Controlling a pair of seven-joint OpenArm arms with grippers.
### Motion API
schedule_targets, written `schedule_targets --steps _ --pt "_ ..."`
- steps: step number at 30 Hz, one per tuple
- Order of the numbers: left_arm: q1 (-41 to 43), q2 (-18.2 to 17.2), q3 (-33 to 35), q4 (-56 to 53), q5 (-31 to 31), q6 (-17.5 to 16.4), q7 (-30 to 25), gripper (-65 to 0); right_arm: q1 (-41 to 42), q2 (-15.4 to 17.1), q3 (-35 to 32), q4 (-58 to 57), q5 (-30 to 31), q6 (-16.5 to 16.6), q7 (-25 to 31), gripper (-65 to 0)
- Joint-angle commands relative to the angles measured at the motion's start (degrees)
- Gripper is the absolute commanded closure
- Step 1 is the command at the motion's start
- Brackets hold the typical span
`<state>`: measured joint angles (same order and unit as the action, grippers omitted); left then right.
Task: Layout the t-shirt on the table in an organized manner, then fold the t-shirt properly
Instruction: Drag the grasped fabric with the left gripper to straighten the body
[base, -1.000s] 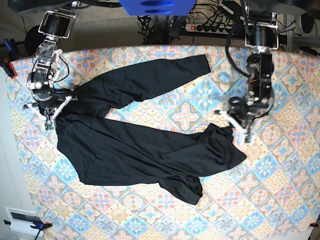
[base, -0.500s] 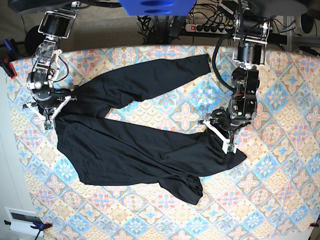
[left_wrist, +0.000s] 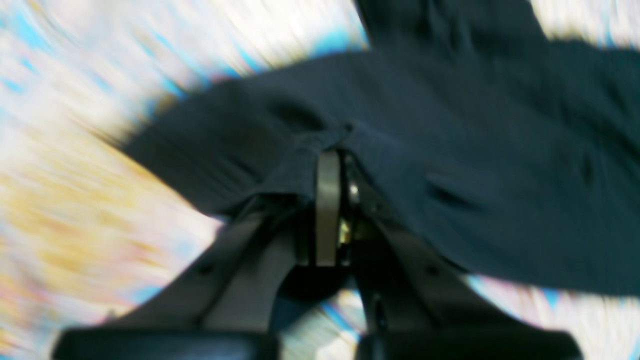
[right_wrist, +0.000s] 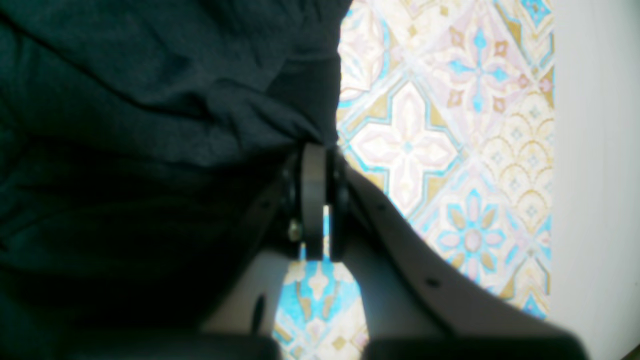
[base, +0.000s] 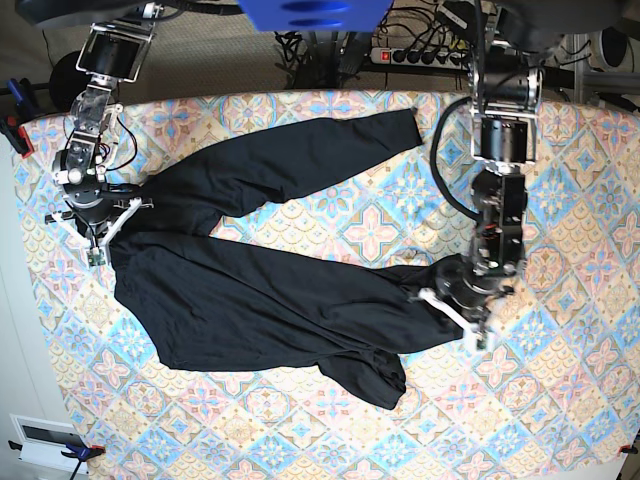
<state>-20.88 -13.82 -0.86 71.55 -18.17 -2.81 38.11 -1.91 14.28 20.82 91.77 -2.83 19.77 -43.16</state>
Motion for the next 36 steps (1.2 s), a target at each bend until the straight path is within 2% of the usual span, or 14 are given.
schedule_targets --steps 1,5,10,13,15,17,21,23,25,30,36 --pt "-2.63 -1.52 -1.91 0.93 0.28 0.30 -2.11 -1.4 0.81 0.88 0.50 1.02 0.06 -0.21 1.18 0.0" --pt "-7.91 -4.33 -5.42 -2.85 0.37 0.39 -3.95 0.0 0.81 0.88 0.50 1.02 0.06 -0.21 1.27 0.0" --pt "-15.56 -8.46 -5.42 -13.22 0.37 0.39 -10.28 0.0 0.81 0.88 0.50 1.46 0.06 -0.21 1.18 0.0" --pt "-20.04 -9.25 -5.33 -19.02 0.46 0.39 -13.62 -0.3 0.81 0.88 0.24 2.61 0.06 -0.21 1.18 0.0" --pt "-22.68 -9.78 -5.16 -22.63 0.46 0.39 -14.77 -3.5 0.81 0.88 0.24 3.31 0.06 -0.21 1.18 0.0" --pt "-25.05 -10.04 -1.73 -25.79 0.46 1.09 -15.21 -10.7 0.81 0.88 0.15 3.93 0.06 -0.21 1.09 0.0" --pt "-25.49 -10.13 8.73 -26.05 0.37 6.11 -15.03 -21.7 0.81 0.88 0.15 4.37 0.06 -0.21 1.09 0.0" --pt "-24.35 -10.22 11.72 -26.05 -0.24 6.46 -14.94 -25.1 0.73 0.88 0.06 4.72 0.06 -0.21 1.09 0.0" --pt "-20.92 -11.01 11.90 -23.94 -0.24 6.46 -14.77 -27.7 0.64 0.88 -0.03 4.81 0.06 -0.21 1.09 0.0" --pt "-7.82 -13.56 11.81 -10.76 -0.24 6.81 -14.77 -28.8 0.37 0.88 -0.03 4.98 0.06 -0.12 1.09 0.0" --pt "8.36 -14.00 4.95 3.92 -0.24 6.46 -10.72 -28.7 0.37 0.88 -0.03 6.12 0.06 -0.03 1.09 0.0"
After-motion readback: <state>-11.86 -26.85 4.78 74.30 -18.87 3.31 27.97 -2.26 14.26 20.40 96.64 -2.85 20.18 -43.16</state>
